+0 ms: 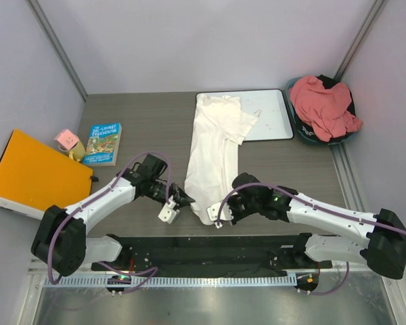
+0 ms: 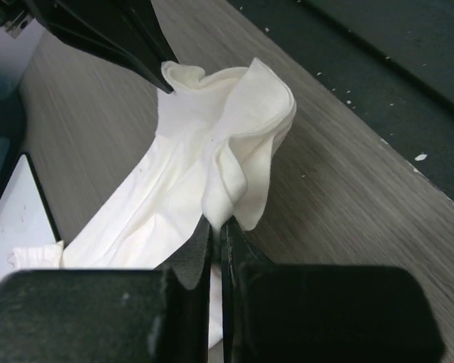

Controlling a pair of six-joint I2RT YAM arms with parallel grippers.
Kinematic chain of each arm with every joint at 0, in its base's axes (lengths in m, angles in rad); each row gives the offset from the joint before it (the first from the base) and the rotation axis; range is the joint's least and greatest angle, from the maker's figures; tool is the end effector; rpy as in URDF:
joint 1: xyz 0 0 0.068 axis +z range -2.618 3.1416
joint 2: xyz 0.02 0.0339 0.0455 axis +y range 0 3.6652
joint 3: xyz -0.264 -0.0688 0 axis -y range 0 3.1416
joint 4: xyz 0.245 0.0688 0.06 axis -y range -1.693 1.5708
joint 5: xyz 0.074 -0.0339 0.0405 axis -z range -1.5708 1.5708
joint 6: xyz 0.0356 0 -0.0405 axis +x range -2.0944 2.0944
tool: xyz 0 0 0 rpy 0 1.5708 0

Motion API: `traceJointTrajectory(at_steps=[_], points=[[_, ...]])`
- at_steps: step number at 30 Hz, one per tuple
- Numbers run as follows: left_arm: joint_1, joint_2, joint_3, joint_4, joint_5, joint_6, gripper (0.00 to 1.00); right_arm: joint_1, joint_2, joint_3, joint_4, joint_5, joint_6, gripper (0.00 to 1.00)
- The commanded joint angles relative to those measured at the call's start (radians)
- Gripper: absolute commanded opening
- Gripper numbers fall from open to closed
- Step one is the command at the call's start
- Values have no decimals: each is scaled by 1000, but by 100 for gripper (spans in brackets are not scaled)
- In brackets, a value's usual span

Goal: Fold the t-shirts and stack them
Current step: Fold the folded rectangular tshirt in 1/3 of the way

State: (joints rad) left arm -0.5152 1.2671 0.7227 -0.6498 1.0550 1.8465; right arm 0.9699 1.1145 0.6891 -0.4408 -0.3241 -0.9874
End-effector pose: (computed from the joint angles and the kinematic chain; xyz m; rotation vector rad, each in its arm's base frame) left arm 0.1722 -0.1331 0.2047 2.0458 0.5869 -0.7203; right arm 0.1158 0.1890 0.2219 -2.0795 1.2243 0.3860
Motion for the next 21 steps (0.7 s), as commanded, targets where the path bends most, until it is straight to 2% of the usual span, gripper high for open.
traceJointTrajectory(at_steps=[1,4,6,17,21], points=[[0,8,14,180,-26,-173,0,-6,16,9,68,170,-5,1],[15,44,15,323,-64,-282,0,-46,41,9,129,214,-23,1],[41,72,27,383,-78,-302,0,-85,60,13,181,237,-34,1],[119,250,133,544,-105,-342,0,-247,215,82,385,261,-126,1],[132,326,175,590,-116,-349,0,-292,324,134,464,267,-137,1]])
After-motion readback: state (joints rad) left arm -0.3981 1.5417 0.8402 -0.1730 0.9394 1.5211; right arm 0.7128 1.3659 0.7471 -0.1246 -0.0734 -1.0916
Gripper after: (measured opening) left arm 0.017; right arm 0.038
